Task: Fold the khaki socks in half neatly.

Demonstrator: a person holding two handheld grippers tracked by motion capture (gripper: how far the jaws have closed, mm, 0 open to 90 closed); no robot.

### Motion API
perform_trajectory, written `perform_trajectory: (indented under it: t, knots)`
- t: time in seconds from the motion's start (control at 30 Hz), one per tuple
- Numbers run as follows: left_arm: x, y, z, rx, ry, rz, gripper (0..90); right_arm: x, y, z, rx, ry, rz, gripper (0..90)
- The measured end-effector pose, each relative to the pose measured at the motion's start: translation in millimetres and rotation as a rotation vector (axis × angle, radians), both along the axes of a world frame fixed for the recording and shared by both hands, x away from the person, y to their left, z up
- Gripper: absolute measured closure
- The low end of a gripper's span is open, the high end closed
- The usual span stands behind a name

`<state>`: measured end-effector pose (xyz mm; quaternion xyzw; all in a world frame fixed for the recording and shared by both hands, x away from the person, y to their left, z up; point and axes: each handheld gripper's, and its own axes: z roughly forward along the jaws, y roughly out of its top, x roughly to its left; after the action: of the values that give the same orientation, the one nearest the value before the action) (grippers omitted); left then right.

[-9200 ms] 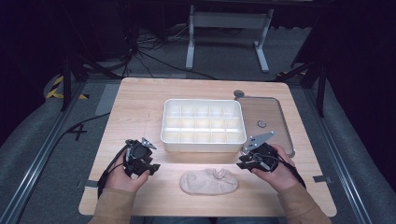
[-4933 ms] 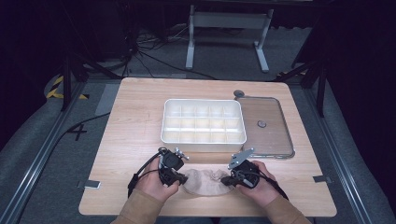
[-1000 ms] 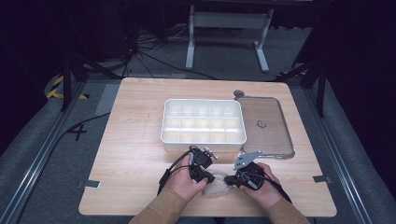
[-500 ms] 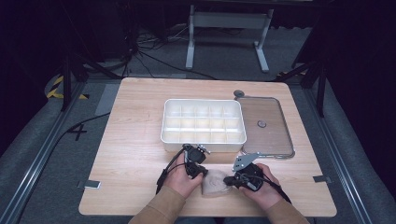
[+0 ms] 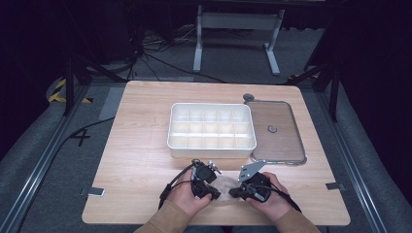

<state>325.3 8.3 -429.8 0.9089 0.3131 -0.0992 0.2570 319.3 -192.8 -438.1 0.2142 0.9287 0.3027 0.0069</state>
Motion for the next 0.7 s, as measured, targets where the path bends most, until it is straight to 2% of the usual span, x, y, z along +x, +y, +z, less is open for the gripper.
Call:
perform_trajectory:
  t: [0.03, 0.1, 0.27, 0.4, 0.43, 0.5, 0.57, 0.63, 0.7]
  knots:
    - [-0.8, -1.7, -3.6, 0.017, 0.019, -0.011, 81.1, 0.0, 0.0, 0.0, 0.000, 0.000, 0.000, 89.5]
    - [-1.6, -4.6, -7.9, 0.041, 0.028, -0.012, 83.0, 2.0, -0.4, -3.0, 0.006, 0.022, -0.005, 89.6]
    - [0.0, -2.8, -9.0, 0.038, 0.037, -0.003, 85.9, 5.2, -3.8, -5.0, 0.029, 0.036, -0.013, 89.7]
    - [-0.5, -1.3, -6.4, 0.031, 0.048, -0.012, 83.0, 5.7, -5.4, -1.8, 0.035, 0.040, -0.021, 89.5]
    - [-0.4, -0.1, -4.9, 0.024, 0.047, -0.008, 82.3, 5.7, -5.8, -0.4, 0.036, 0.038, -0.021, 89.6]
    - [1.0, 7.2, 1.4, -0.028, 0.067, -0.003, 81.2, 5.4, -6.5, 3.9, 0.051, 0.031, -0.025, 89.7]
    - [2.0, 14.8, 8.0, -0.065, 0.048, 0.027, 79.1, 5.8, -6.7, 7.8, 0.060, 0.017, -0.026, 89.7]
    - [3.2, 22.1, 12.4, -0.093, 0.014, 0.060, 72.6, 6.4, -6.0, 11.5, 0.072, 0.001, -0.029, 89.8]
    - [4.5, 30.3, 16.1, -0.106, -0.016, 0.091, 72.0, 7.0, -4.4, 14.7, 0.083, -0.014, -0.029, 89.8]
